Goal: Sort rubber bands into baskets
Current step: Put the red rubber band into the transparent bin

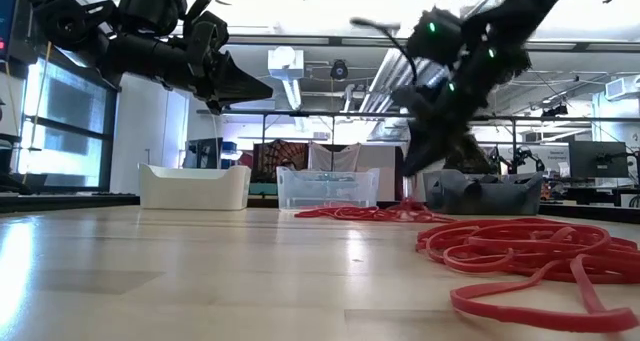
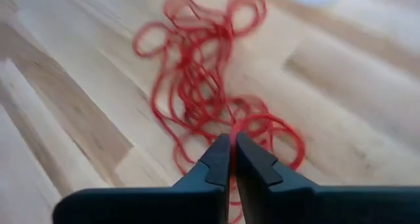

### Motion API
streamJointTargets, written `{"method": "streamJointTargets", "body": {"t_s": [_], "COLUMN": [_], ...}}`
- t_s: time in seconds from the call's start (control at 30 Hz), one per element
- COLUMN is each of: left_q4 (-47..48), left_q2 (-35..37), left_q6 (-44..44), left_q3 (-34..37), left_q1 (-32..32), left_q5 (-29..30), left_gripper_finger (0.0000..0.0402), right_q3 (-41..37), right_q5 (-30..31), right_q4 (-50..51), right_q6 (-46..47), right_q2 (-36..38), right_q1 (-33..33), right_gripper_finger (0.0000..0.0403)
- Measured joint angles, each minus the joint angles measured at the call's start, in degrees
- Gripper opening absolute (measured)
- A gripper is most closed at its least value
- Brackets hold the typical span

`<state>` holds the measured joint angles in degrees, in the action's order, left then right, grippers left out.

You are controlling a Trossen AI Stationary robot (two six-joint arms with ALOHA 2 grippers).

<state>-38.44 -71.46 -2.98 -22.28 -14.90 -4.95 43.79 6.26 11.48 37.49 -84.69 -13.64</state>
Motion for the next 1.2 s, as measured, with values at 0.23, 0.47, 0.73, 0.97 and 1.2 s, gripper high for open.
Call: {"method": "streamJointTargets", "body": {"t_s": [0.23,0.47,0.73,0.97,1.2], "left_q4": [0.1,0.1,0.1,0.0,0.0], "left_q2": [0.0,0.0,0.0,0.0,0.0], "left_q6": [-0.4,-0.4,0.0,0.0,0.1], "left_q3": [0.0,0.0,0.0,0.0,0.0], "left_q1": [0.1,0.8,1.4,1.4,1.4], "left_q5": [0.0,0.0,0.1,0.1,0.2], "left_gripper_finger": [0.0000,0.0000,0.0000,0.0000,0.0000], "right_q3": [12.7,20.6,21.8,21.8,21.8], "right_q5": [6.2,9.7,12.8,6.0,3.2], "right_q4": [12.0,13.3,3.1,-6.5,-12.7], "right_q6": [-7.3,-14.5,-22.3,-26.6,-29.9], "right_q2": [0.8,0.8,0.1,-4.3,-9.7], "right_q1": [2.8,2.8,-0.2,-5.6,-10.4], "right_gripper_finger": [0.0003,0.0002,0.0001,0.0000,0.0000]}}
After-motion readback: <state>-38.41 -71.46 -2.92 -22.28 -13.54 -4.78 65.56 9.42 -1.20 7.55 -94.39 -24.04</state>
